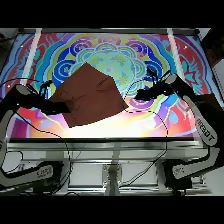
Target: Fold the clothes and pants, and hang the long-sleeved shirts on hangers.
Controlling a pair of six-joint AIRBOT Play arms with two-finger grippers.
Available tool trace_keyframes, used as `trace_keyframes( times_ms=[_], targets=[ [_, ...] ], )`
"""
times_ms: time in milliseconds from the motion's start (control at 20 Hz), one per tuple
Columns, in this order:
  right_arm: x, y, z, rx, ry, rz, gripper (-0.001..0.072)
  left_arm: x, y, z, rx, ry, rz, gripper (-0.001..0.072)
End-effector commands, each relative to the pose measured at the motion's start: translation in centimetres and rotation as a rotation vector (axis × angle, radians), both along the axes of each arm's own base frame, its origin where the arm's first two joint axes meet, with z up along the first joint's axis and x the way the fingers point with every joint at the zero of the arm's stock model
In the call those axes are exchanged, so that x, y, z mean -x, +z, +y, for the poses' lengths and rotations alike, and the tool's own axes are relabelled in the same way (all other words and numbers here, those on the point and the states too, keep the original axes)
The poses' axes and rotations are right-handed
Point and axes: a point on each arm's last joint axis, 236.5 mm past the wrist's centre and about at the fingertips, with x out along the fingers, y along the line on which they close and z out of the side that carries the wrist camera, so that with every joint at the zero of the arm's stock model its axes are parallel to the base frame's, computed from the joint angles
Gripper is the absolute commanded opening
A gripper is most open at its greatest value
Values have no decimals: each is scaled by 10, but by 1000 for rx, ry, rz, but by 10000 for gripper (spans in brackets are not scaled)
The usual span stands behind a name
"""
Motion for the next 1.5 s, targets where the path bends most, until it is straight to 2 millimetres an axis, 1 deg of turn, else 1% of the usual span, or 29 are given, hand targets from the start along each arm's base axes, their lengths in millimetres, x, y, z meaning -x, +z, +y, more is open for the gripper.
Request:
trace_keyframes(
  times_ms=[0,50,100,150,200,250,350,550,700,850,900,950,1100,1150,1200,1250,1400,1450],
  targets=[
    [-3,-14,-1,37,-5,-1,263,1,-1,1,-2,0,6,670],
    [1,-18,1,48,13,8,266,1,-1,0,-2,0,7,670],
    [6,-22,6,46,30,28,314,1,-1,0,-1,7,10,670],
    [15,-27,13,42,55,57,378,2,-1,0,0,11,16,670],
    [22,-31,19,38,78,79,385,2,-1,0,1,22,22,670],
    [28,-33,25,37,99,95,385,2,-1,0,1,31,25,670],
    [33,-35,34,31,116,104,384,1,-1,0,0,33,21,670],
    [32,-33,45,-9,76,127,377,1,-1,0,0,33,21,670],
    [40,-29,57,-75,68,182,374,1,-1,0,-1,33,21,669],
    [39,-30,61,-95,53,190,368,1,-1,0,0,33,22,670],
    [39,-30,64,-112,43,199,327,1,-1,0,0,33,21,670],
    [38,-30,69,-134,30,211,302,1,0,0,2,37,22,670],
    [28,-32,79,-199,-36,225,300,0,0,-1,6,69,37,670],
    [24,-31,81,-212,-54,217,215,1,0,0,6,74,44,670],
    [21,-29,83,-224,-65,214,43,3,0,0,9,89,57,669],
    [21,-28,84,-234,-69,215,8,3,1,2,10,114,66,670],
    [25,-27,88,-235,-51,221,7,2,11,9,5,138,36,669],
    [26,-27,89,-235,-48,221,7,6,14,13,-3,147,26,670]
  ],
)
